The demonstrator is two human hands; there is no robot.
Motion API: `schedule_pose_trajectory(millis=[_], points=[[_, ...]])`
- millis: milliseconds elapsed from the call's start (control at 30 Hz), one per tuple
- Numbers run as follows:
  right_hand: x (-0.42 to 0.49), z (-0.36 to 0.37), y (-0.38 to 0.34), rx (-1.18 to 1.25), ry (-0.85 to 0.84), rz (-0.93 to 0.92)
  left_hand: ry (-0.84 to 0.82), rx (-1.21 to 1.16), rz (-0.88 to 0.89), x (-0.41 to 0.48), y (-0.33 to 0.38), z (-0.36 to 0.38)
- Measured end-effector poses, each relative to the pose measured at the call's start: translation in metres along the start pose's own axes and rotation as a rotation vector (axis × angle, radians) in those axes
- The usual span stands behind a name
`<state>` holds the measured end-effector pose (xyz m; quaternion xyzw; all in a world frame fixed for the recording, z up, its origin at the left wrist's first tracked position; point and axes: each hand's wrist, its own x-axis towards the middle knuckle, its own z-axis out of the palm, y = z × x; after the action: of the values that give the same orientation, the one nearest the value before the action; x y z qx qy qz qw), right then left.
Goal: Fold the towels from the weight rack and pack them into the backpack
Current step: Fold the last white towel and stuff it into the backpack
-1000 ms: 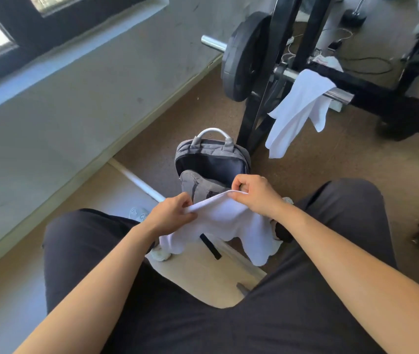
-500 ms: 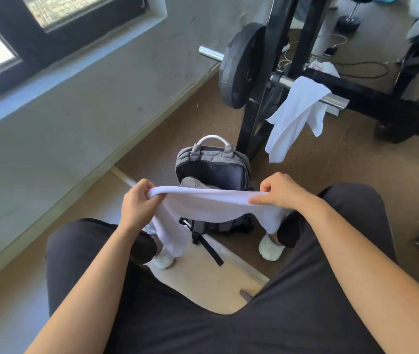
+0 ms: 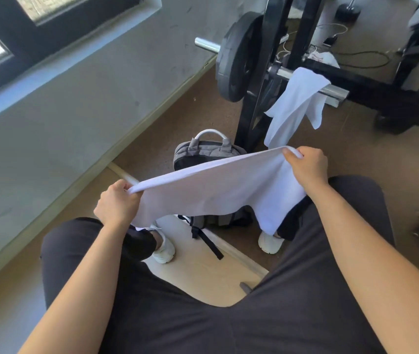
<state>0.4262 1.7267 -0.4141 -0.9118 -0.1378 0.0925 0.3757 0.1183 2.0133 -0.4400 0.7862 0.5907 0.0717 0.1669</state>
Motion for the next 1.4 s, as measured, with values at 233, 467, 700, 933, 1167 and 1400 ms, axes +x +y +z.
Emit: schedule_pose_trajectory(millis=[233,467,700,933,1167,1400], points=[[-0.005,0.0,-0.01,0.256,-0.008,0.312,-0.39,-0.337,-0.136,-0.003,0.003,0.003],[-0.024,-0.002,-0.032,0.725,-0.395,0.585,-0.861,-1.041,-0.14,-0.024,0.026,-0.015],[-0.076,0.025,-0.057,0.873,-0.834,0.414,-0.948,-1.216,0.034,-0.07,0.068,-0.013],[-0.1,0.043,-0.075,0.943,-0.94,0.34,-0.936,-1.181,0.137,-0.09,0.08,0.003],[-0.096,0.051,-0.069,1.014,-0.823,0.191,-0.918,-1.276,0.164,-0.081,0.071,0.01],[-0.101,0.062,-0.063,0.499,-0.633,-0.345,-0.886,-1.251,0.13,-0.077,0.068,0.017]])
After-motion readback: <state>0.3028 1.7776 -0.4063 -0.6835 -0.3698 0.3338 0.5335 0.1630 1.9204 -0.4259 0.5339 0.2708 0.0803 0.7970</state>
